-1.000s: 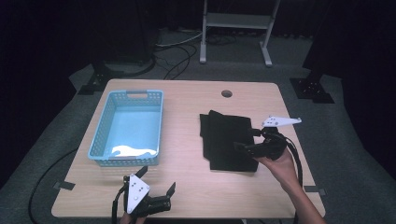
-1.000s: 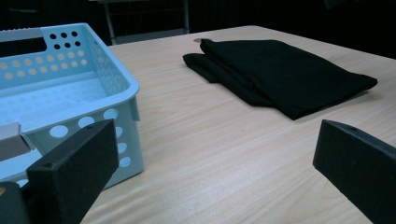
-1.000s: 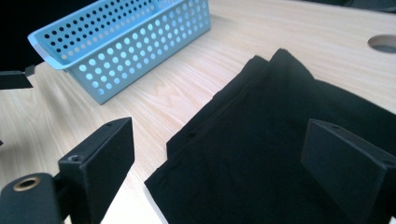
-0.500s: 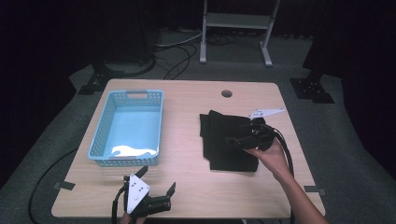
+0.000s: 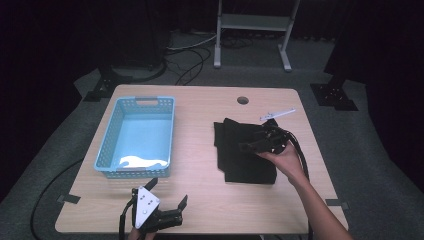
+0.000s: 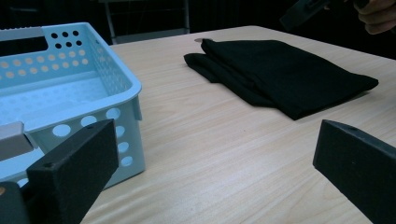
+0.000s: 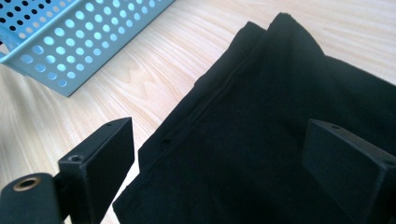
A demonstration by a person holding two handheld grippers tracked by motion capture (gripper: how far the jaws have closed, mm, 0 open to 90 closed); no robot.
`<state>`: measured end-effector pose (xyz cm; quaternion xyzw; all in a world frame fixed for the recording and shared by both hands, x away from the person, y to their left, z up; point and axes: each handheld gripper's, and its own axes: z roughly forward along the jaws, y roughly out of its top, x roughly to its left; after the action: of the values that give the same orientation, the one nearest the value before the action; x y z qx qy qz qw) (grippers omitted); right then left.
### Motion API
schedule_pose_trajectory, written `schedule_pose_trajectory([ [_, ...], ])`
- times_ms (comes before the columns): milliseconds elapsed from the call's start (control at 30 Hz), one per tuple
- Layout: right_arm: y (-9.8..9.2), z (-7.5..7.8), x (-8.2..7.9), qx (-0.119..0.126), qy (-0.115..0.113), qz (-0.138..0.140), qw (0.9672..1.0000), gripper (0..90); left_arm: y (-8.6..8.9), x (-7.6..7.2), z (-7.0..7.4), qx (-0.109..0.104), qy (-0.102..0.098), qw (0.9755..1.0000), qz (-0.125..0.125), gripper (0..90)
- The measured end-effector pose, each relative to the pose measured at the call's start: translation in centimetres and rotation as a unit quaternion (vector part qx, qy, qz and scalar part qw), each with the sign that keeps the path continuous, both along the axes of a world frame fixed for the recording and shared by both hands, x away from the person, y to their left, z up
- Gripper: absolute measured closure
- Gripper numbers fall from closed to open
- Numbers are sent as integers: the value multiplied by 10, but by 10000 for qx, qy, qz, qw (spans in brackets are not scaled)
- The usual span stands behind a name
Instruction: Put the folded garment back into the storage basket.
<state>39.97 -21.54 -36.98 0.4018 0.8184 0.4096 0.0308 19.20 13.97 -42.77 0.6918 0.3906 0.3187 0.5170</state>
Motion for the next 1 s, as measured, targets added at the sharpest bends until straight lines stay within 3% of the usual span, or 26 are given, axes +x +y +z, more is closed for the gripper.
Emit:
schedule_pose_trajectory([
  [133,8,-3,10,-83,232,76,9997,95,1,-1,0,-23,16,10000,-6,0],
  [267,12,-9,15,-93,322,77,9994,95,3,-1,1,-51,-17,10000,73,0],
  [367,15,-18,21,-285,439,54,9986,96,3,0,1,-74,9,10000,42,0],
  [733,25,-43,24,-829,441,-1,9956,180,3,1,0,-65,46,10000,52,0],
  [800,27,-49,21,-1041,295,-49,9941,199,4,2,0,-69,45,9999,80,0],
  [833,29,-52,18,-1158,110,-55,9932,220,4,2,0,-85,51,9999,91,0],
  [933,37,-57,7,-1634,-459,-51,9855,251,5,2,0,-133,74,9998,102,0],
  [1000,38,-57,5,-1600,-482,-126,9859,257,4,3,-1,-121,90,9998,88,0],
])
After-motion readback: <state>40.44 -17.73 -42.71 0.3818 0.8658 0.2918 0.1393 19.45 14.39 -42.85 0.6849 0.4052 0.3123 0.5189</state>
